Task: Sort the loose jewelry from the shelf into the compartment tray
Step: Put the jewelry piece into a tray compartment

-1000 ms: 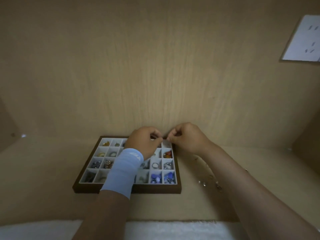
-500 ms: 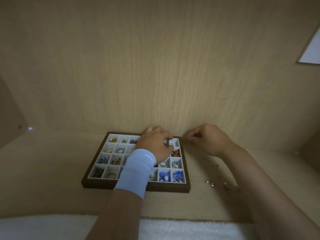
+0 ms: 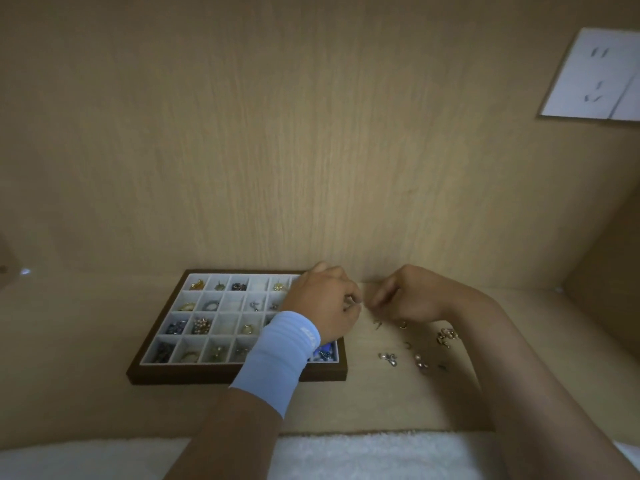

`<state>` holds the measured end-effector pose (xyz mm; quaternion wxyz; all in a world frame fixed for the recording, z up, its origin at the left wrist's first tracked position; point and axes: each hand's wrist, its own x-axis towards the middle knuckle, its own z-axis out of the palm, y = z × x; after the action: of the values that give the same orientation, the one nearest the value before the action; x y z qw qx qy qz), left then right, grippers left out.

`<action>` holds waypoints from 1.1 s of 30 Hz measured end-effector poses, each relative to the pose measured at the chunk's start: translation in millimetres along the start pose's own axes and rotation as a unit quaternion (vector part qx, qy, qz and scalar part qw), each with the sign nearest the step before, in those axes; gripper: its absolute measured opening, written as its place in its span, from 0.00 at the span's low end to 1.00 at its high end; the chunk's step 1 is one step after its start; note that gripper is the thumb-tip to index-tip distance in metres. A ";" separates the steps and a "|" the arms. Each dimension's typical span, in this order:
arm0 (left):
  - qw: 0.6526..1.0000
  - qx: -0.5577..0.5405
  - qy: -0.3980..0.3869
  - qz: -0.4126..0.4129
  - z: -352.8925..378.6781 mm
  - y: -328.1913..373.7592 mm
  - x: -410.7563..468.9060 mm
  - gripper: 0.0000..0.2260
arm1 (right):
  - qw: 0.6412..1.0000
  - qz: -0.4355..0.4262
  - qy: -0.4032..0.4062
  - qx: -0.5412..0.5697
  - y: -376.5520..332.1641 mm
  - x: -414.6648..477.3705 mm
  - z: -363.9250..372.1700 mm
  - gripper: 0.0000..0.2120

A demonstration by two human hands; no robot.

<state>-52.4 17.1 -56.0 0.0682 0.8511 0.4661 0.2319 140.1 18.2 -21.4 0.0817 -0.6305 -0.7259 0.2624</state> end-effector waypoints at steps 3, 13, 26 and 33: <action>1.000 0.018 -0.004 0.007 2.0 1.9 0.1 0.08 | 1.000 -0.004 -0.018 -0.006 -0.9 -1.0 1.8 0.07; 1.000 -0.007 -0.004 -0.018 5.0 -0.3 1.4 0.08 | 0.996 -0.049 0.058 0.054 -3.4 2.3 9.8 0.03; 0.990 0.012 0.030 -0.136 -18.2 -49.6 -7.9 0.18 | 0.986 -0.066 0.148 -0.032 -59.8 45.1 30.5 0.05; 0.991 0.049 -0.011 -0.125 -15.5 -46.8 -5.5 0.23 | 0.987 -0.068 0.143 -0.038 -53.8 43.7 29.2 0.07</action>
<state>-97.6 37.0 -59.7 0.0599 0.7906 0.5792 0.1892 71.6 48.3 -29.5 0.1784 -0.6136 -0.7571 0.1356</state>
